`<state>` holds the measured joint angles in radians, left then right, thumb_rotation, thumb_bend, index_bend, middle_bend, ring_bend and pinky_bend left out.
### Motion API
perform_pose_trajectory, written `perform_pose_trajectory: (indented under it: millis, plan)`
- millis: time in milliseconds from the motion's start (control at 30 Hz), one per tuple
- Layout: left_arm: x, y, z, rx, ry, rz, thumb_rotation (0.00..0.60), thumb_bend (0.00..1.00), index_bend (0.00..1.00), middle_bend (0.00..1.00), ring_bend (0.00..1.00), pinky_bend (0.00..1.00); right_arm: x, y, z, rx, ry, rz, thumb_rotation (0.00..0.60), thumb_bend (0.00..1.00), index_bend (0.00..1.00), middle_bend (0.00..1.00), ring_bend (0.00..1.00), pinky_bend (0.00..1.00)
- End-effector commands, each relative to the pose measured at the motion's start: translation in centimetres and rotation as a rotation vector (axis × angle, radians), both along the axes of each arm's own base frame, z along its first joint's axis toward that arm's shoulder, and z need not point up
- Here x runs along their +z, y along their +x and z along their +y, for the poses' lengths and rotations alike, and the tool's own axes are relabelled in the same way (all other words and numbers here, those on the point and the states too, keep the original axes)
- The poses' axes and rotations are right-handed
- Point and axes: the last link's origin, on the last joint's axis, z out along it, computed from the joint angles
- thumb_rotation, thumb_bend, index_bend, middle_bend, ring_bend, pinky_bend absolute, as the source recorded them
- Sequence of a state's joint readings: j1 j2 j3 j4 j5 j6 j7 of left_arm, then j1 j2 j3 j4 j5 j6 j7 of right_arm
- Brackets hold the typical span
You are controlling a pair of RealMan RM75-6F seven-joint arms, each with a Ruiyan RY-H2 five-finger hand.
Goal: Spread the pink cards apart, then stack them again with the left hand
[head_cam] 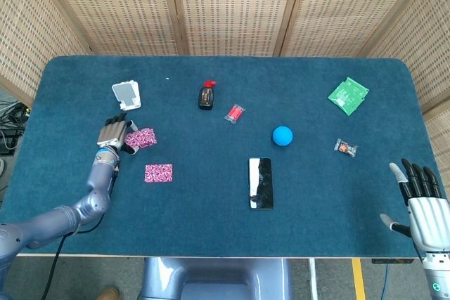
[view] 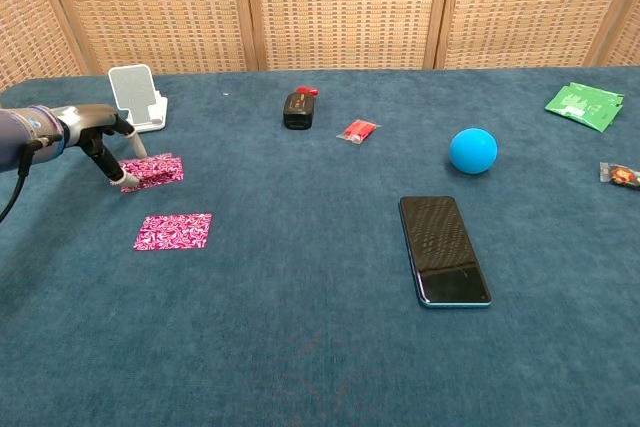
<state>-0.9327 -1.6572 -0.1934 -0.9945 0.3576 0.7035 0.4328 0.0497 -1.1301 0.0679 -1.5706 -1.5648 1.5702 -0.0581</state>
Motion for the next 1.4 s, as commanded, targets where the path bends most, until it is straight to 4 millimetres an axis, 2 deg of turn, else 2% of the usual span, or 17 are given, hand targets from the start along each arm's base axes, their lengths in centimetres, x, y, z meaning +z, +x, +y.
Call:
perform_pose_trajectory:
  millis: [33,567,767,1100,1400]
  plan:
    - [-0.15,0.33,0.09,-0.012,0.000,0.007,0.600,0.30,0.68,0.00,0.00,0.00,0.05,-0.05,0.00,-0.002,0.000,-0.002,0.600,0.00,0.00,0.00,0.00,0.00]
    - [-0.41,-0.07,-0.02,-0.012,0.001,0.045,0.600,0.30,0.60,0.00,0.00,0.00,0.20,-0.03,0.06,0.001,-0.003,-0.010,0.600,0.00,0.00,0.00,0.00,0.00]
    - [-0.59,-0.52,-0.19,0.002,-0.006,0.051,0.600,0.29,0.51,0.00,0.00,0.00,0.16,0.00,0.08,0.003,-0.001,-0.011,0.600,0.00,0.00,0.00,0.00,0.00]
    - [-0.59,-0.10,-0.05,-0.022,0.003,0.036,0.600,0.27,0.33,0.00,0.00,0.00,0.17,0.02,0.11,0.003,-0.004,-0.008,0.600,0.00,0.00,0.00,0.00,0.00]
    - [-0.60,-0.14,-0.23,-0.014,-0.003,0.001,0.600,0.23,0.24,0.00,0.00,0.00,0.20,0.02,0.10,0.006,-0.004,-0.012,0.600,0.00,0.00,0.00,0.00,0.00]
